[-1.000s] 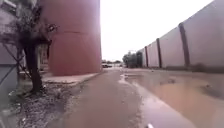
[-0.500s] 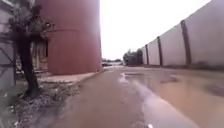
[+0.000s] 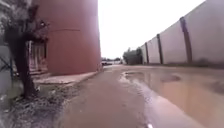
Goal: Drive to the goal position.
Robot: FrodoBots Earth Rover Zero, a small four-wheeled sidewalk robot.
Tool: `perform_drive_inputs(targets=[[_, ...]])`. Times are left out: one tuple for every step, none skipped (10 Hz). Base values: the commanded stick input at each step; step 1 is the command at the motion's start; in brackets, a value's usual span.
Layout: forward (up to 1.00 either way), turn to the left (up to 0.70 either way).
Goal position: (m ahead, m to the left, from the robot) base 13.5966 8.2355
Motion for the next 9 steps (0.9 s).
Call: perform_drive_inputs(targets=[[0.30,0.00],[0.30,0.00],[0.30,0.00],[0.30,0.00],[0.30,0.00],[0.30,0.00],[0.30,0.00],[0.30,0.00],[0.30,0.00]])
